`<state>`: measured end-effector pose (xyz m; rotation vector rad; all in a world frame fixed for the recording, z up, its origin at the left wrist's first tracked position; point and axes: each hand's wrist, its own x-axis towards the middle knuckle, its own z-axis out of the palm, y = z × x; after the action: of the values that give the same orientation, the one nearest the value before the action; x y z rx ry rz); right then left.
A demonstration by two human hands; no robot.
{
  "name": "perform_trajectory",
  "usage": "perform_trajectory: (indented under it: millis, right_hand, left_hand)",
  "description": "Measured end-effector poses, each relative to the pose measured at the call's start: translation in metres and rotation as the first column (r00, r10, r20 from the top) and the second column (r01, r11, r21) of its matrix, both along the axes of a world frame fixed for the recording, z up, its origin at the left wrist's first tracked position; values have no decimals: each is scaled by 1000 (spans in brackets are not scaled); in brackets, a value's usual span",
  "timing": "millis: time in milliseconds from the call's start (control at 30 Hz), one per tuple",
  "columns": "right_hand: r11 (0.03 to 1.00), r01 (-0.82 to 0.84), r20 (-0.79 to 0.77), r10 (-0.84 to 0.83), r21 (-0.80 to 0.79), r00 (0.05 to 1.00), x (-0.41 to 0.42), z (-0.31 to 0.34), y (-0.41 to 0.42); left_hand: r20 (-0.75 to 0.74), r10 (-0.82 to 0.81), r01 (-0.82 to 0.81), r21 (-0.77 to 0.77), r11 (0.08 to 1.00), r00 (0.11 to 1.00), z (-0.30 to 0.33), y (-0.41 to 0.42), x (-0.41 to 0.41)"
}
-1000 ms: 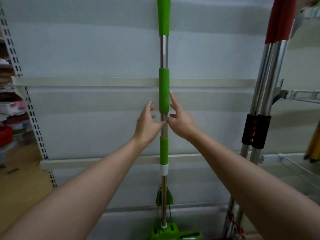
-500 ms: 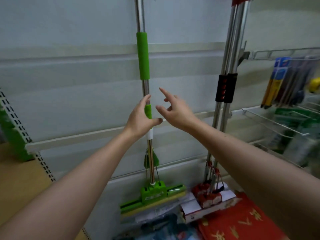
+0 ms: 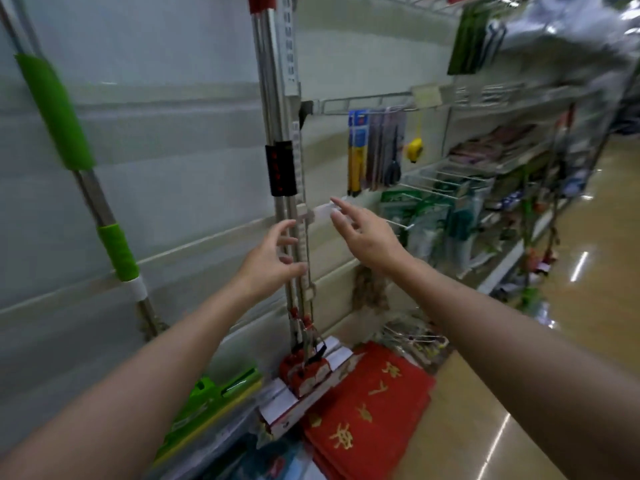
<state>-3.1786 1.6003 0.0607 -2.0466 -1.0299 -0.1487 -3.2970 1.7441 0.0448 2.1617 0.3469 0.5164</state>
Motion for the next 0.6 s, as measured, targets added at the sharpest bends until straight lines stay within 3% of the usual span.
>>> perform_trajectory:
  millis: [200, 600]
  right_hand:
    - [974, 226, 49, -226, -4, 973, 78, -1, -146]
    - [832, 542, -12, -547, -123, 837, 217, -29, -402]
  left_hand:
    - [-44, -270, 273, 96, 957, 962, 5, -121, 108]
    - [-54, -521, 523, 131, 842, 852, -14, -347, 295]
